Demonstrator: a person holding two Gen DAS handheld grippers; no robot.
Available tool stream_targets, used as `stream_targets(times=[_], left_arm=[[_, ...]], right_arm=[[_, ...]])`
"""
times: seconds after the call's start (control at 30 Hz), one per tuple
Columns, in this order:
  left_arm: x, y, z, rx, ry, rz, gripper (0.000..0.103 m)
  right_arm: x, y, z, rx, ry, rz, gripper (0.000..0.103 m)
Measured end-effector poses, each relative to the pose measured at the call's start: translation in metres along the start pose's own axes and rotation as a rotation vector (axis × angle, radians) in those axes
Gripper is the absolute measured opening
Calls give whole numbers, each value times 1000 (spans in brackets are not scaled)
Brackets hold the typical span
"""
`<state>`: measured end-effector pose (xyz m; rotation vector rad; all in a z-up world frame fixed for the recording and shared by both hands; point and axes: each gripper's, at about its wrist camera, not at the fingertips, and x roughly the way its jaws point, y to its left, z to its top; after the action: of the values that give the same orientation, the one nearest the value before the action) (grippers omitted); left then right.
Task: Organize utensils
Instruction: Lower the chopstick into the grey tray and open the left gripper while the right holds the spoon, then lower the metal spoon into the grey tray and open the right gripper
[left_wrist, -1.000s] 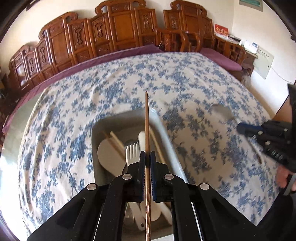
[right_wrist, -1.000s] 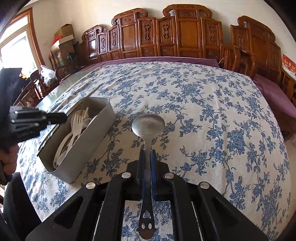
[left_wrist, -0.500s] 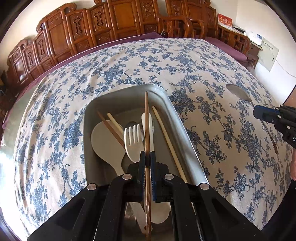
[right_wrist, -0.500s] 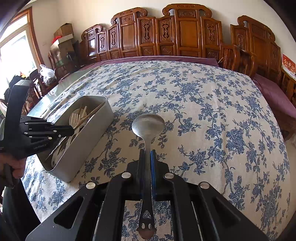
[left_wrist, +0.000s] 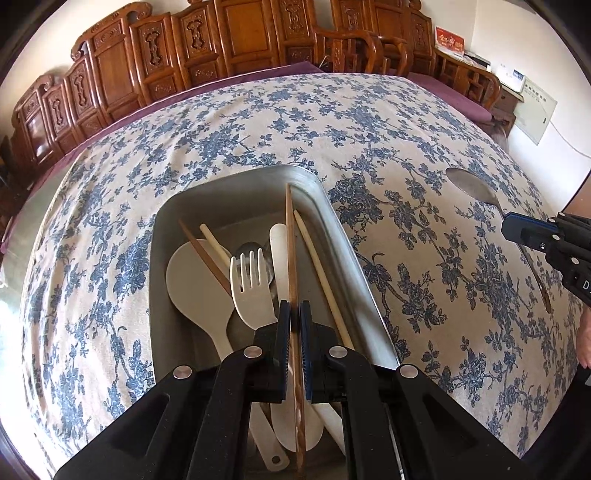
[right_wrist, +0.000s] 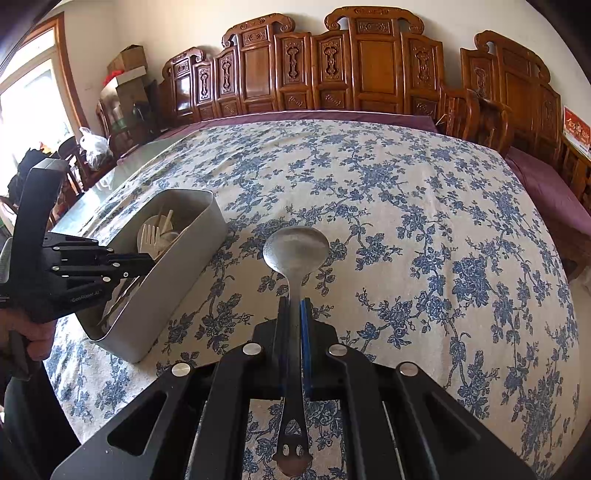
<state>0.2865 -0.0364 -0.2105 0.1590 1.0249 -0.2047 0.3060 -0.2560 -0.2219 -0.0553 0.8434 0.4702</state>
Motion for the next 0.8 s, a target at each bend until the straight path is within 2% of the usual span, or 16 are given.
stream_targets(times=[0.2, 0.47, 0.6, 0.8], left_arm=[[-13, 9, -8, -24, -25, 9, 12], [-43, 18, -18, -49, -83, 1, 14], [-59, 23, -28, -56, -115, 3, 25], [-74, 37, -46, -99, -141, -8, 26]], right_arm=[[0, 2, 0, 1, -4, 7, 7], [-3, 14, 3, -11, -15, 20, 7], [-9, 25, 4, -24, -23, 32, 7], [-17, 50, 3, -58, -38, 73, 7]])
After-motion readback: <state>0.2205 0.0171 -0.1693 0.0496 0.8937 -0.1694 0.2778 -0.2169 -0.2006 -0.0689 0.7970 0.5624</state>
